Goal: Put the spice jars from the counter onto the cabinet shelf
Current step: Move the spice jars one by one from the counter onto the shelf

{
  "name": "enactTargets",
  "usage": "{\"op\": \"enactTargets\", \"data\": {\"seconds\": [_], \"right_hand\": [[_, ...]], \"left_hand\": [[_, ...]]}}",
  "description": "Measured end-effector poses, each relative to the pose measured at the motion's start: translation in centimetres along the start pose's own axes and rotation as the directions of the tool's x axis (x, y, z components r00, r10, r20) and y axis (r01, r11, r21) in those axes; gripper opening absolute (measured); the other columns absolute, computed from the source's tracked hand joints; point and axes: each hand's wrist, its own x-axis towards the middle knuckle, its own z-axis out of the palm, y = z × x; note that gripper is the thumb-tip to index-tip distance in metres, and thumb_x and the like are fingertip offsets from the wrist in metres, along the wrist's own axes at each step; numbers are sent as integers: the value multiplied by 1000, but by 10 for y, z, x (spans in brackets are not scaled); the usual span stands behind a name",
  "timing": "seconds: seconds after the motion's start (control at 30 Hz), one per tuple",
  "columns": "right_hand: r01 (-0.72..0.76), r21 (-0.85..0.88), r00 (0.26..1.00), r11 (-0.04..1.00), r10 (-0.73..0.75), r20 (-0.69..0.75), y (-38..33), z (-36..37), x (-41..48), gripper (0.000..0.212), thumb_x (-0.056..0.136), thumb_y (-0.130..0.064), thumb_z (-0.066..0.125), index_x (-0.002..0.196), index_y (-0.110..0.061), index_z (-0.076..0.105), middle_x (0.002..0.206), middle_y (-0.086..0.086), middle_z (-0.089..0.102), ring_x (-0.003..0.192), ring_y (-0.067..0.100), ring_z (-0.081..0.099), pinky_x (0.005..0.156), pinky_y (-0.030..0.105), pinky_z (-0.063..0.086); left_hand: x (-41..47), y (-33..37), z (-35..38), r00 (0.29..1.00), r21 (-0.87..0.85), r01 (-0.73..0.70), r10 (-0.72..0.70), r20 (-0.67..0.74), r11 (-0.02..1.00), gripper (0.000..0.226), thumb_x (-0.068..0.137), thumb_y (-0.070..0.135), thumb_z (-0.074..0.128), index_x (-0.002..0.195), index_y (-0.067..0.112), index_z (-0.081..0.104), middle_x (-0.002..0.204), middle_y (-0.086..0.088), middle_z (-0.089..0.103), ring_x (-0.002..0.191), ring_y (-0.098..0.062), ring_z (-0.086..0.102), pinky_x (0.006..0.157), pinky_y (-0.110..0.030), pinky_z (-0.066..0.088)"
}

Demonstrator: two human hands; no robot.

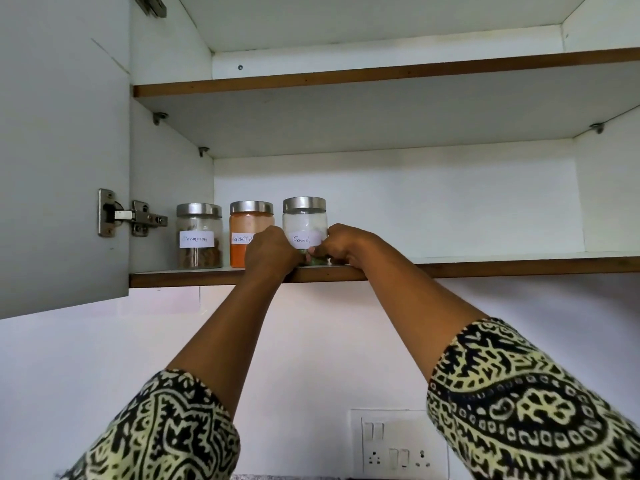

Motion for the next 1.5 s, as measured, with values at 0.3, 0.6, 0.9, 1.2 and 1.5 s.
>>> {"op": "enactTargets", "data": {"seconds": [0.3, 0.6, 0.9, 1.2, 1.5], "right_hand": [[-35, -39, 988, 999, 29, -154, -1, -4, -20, 13, 87, -14, 62, 91, -4, 53, 101, 17, 64, 90, 26, 64, 79, 34, 49], [400, 156, 870, 903, -321, -373, 35, 7, -129, 20, 89, -10, 59, 108, -9, 66, 99, 5, 71, 84, 14, 69, 82, 16, 51], [198, 299, 974, 933, -155, -163, 140, 99, -230, 16, 91, -11, 57, 99, -22, 67, 91, -6, 72, 82, 9, 70, 82, 16, 53], [-218, 7, 932, 976, 206, 297, 259, 228, -298, 31, 87, -7, 60, 116, -15, 64, 111, 1, 70, 103, 13, 65, 93, 26, 50], [20, -590, 865, 807, 282, 416, 299, 293, -320, 88, 76, -39, 71, 147, -18, 24, 150, 5, 34, 140, 24, 27, 115, 41, 17]], "left_hand": [[-30, 13, -10, 1000, -26, 27, -28, -3, 999, 33, 85, 20, 65, 111, 2, 55, 108, -17, 64, 94, -28, 60, 71, -30, 42], [-123, -22, 9, 939, -307, -328, 275, -206, 893, 37, 86, 29, 65, 121, 19, 61, 126, 0, 61, 119, -19, 52, 97, -32, 43], [-241, -89, 49, 969, -565, -62, 186, 165, 822, 25, 87, 27, 66, 112, 29, 64, 109, 14, 68, 105, -2, 62, 90, -24, 48], [-359, -189, 133, 733, -335, 258, 42, 679, 906, 49, 82, 23, 71, 128, 24, 54, 122, 7, 59, 112, -11, 56, 92, -23, 45], [-408, -229, 191, 537, -54, 171, -47, 843, 984, 89, 76, 21, 75, 148, 20, 23, 153, -3, 29, 137, -20, 34, 109, -33, 33]]}}
